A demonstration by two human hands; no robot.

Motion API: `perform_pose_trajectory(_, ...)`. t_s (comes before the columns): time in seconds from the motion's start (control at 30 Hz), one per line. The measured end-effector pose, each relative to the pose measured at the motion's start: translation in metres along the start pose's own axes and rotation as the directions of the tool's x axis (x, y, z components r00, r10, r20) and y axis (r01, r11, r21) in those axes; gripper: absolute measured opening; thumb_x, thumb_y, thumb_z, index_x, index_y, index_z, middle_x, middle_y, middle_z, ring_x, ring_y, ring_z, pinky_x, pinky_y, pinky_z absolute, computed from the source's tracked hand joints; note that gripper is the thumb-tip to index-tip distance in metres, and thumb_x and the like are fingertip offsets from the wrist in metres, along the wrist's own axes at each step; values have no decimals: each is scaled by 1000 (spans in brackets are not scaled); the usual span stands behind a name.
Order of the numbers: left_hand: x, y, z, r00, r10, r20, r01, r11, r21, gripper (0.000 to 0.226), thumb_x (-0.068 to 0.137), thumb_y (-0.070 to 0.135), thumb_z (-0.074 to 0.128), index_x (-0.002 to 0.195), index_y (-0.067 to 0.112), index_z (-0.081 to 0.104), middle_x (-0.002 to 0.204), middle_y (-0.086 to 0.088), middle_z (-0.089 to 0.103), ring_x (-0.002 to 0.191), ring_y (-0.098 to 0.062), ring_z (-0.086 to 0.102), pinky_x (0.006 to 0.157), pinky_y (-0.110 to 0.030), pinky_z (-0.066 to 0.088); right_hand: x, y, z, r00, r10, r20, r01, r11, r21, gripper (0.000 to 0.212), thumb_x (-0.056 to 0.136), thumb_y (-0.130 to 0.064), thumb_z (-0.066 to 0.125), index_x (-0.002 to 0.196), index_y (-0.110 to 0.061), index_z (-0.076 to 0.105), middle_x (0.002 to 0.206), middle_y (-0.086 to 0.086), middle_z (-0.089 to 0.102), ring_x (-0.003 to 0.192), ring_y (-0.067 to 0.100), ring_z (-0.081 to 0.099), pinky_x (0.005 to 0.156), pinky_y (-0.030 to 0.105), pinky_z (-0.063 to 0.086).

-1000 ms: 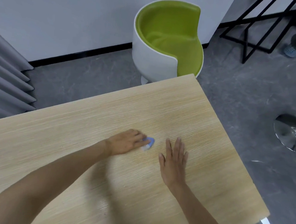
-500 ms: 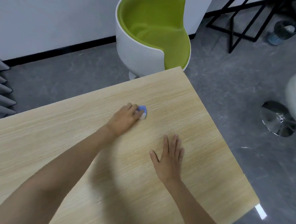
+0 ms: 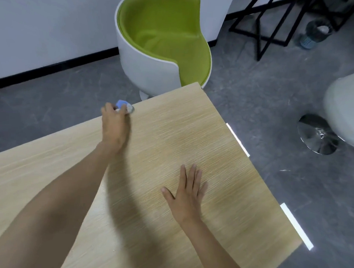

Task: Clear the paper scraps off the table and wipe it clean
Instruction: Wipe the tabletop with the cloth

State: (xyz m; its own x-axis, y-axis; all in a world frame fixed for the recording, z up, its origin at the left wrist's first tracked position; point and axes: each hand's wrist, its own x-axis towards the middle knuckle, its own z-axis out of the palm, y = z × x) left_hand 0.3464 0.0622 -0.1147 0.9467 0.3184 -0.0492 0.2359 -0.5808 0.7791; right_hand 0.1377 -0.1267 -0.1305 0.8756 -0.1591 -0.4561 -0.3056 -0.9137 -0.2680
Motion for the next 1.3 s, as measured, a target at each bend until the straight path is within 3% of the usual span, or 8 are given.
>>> perform_pose_trajectory(0.2,-39,36,52,758,430,490,-545,831,114,41,96,50,41,110,14,52,108,4,44,94,-14,44,87,-36,39,0,-1,-1,1000,-3,12,3,1000,-2,104,55,-84,-25,140,-25,-34,145,5,-45,130,21,-47,110,53,-23)
perform_pose_trajectory(0.37,2,20,61,991,122,49,-132,913,385,29,99,20,36,118,4,49,116,-19,48,105,-32,43,86,-36,33,-1,-1,0,1000,-15,11,15,1000,6,99,60,-84,-21,141,-27,-34,145,6,-45,131,22,-46,110,54,-22)
perform_pose_trajectory(0.63,-17,52,100,869,380,317,-460,857,232,47,93,2,39,140,5,35,127,-21,41,107,-33,41,85,-37,37,2,2,3,1000,-9,-10,9,1000,7,101,62,-86,-17,141,-26,-30,145,4,-42,130,19,-46,110,51,-24)
perform_pose_trajectory(0.87,-4,-40,-22,964,253,85,-265,877,401,39,92,2,43,130,4,48,115,-25,45,101,-37,41,83,-44,38,0,2,5,998,-18,-54,17,1000,-24,93,71,-82,-10,142,-23,-27,149,8,-34,136,24,-36,111,53,-17)
perform_pose_trajectory(0.97,-15,-57,-54,983,-54,-177,87,979,185,28,99,28,41,112,4,48,107,-15,44,94,-26,40,84,-36,35,-1,0,2,999,-22,-45,20,999,-36,87,86,-72,17,141,-21,-27,147,9,-36,136,25,-35,111,52,-17)
perform_pose_trajectory(1.07,-36,-46,-50,952,-126,-279,160,982,100,27,100,37,38,102,10,45,101,-4,39,93,-22,41,85,-31,34,-3,-1,7,992,-13,-129,10,1000,-22,88,89,-65,33,150,-18,-9,154,14,-21,143,29,-22,113,53,-11)
perform_pose_trajectory(1.17,-70,-38,-41,994,90,61,-102,965,242,39,99,46,33,115,14,49,113,-7,45,111,-28,45,89,-34,37,-9,-6,14,976,73,-207,-61,996,60,87,87,-62,42,152,-12,12,158,20,-5,146,32,-10,115,56,0)
perform_pose_trajectory(1.3,-80,-62,-79,880,271,390,-429,804,411,52,95,56,37,126,17,50,124,-6,47,116,-25,43,102,-43,36,-16,-4,16,984,34,-172,-20,996,85,87,85,-64,42,152,-19,11,159,14,-8,146,27,-13,115,51,-5)
